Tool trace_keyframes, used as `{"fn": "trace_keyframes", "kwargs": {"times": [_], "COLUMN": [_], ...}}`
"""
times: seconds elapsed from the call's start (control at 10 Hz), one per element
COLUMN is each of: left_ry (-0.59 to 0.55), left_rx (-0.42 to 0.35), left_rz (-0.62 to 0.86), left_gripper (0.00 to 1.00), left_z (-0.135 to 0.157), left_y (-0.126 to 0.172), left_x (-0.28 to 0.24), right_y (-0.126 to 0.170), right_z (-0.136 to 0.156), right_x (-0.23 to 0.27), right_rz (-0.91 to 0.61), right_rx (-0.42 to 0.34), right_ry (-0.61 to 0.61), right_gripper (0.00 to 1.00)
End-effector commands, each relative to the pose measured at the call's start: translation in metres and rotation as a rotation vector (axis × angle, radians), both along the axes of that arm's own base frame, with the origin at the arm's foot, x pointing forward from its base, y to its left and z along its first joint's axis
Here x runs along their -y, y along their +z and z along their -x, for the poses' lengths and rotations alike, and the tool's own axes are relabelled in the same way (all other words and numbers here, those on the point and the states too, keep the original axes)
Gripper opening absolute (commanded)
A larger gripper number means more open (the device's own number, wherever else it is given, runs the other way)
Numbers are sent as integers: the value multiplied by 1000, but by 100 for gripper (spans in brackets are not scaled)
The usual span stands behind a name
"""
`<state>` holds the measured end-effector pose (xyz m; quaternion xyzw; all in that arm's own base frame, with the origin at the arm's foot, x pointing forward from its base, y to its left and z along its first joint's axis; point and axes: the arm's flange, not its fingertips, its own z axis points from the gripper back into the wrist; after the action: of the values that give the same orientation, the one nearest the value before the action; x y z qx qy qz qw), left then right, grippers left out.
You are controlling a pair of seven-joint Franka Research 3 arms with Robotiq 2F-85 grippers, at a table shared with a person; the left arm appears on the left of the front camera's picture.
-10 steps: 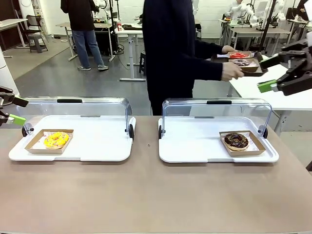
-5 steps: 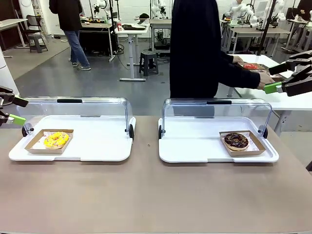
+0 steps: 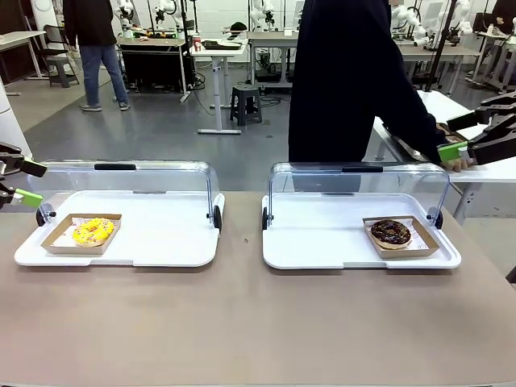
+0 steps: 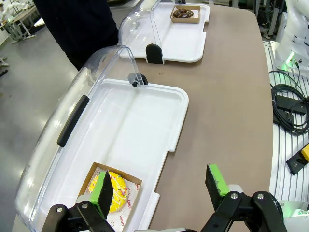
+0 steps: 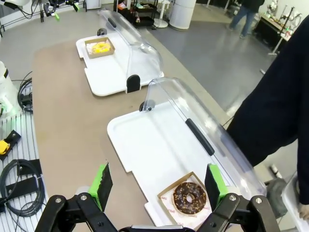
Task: Provide the desired donut to the person.
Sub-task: Place the picked Paper togo box onto the Handle tray extended by the person.
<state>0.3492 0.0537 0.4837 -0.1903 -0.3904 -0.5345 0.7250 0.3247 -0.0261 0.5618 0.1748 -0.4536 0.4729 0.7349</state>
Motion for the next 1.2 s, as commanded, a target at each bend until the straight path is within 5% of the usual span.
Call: {"fn": "trace_keyframes", "kwargs": {"times": [0.0,0.2,0.3,1.1], "left_ry": [-6,-6,-6,-6], "left_rx": [4,4,4,4], "left_rz": [17,17,17,17], "left_gripper": [100,100,100,100], "left_z": [0,0,0,0], "left_y": [0,0,0,0], "left_x": [-1,-1,-1,-1], "right_y": [-28,-26,0,0], "right_z": [24,25,0,0], "right_x": [-12,-15,0,0], "right_rz": [11,27,11,11], "right_rx": [-18,-3,-3,-3], "right_ry": [-15,-9,-6,-6], "right_gripper": [100,100,100,100]}}
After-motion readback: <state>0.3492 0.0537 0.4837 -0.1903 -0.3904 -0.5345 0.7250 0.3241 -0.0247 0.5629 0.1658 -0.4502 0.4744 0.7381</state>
